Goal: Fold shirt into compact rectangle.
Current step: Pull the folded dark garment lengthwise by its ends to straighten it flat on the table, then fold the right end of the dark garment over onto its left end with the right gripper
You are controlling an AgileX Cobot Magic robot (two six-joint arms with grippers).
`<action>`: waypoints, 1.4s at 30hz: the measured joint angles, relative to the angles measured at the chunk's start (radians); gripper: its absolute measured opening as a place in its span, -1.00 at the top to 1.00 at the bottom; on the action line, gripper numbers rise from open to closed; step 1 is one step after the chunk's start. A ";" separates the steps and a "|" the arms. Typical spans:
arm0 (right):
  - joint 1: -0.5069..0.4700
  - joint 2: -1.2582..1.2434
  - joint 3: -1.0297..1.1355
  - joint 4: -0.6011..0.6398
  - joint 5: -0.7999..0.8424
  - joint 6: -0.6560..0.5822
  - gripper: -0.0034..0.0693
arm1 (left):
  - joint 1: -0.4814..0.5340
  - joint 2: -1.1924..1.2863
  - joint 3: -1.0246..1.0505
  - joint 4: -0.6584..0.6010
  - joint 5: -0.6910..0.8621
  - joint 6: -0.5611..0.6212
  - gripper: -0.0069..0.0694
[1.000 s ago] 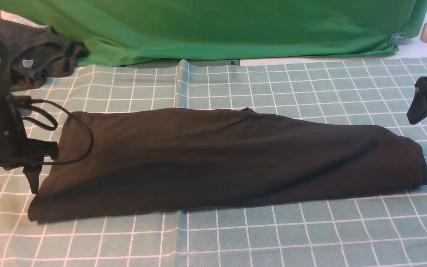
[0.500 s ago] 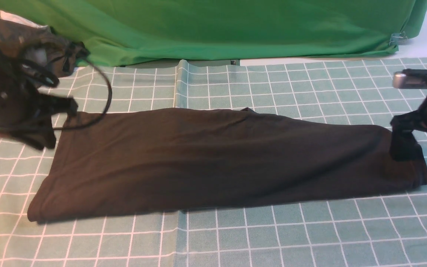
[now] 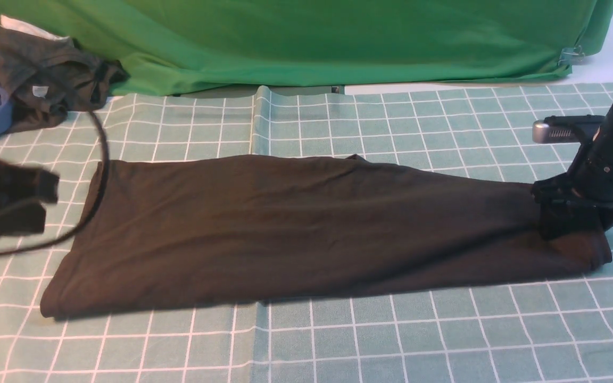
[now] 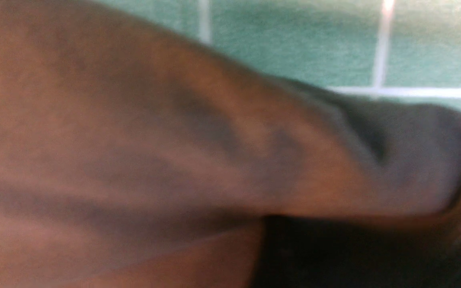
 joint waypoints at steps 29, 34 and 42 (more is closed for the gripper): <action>0.131 -0.277 -0.081 0.035 0.190 0.059 0.72 | 0.000 -0.316 0.068 0.005 0.004 0.000 0.79; 0.324 -0.272 -0.209 0.130 0.167 0.126 0.73 | 0.000 -0.316 0.068 -0.033 0.002 0.000 0.79; 0.528 -0.171 -0.363 0.300 0.053 0.195 0.73 | 0.000 -0.316 0.068 -0.052 0.002 0.000 0.79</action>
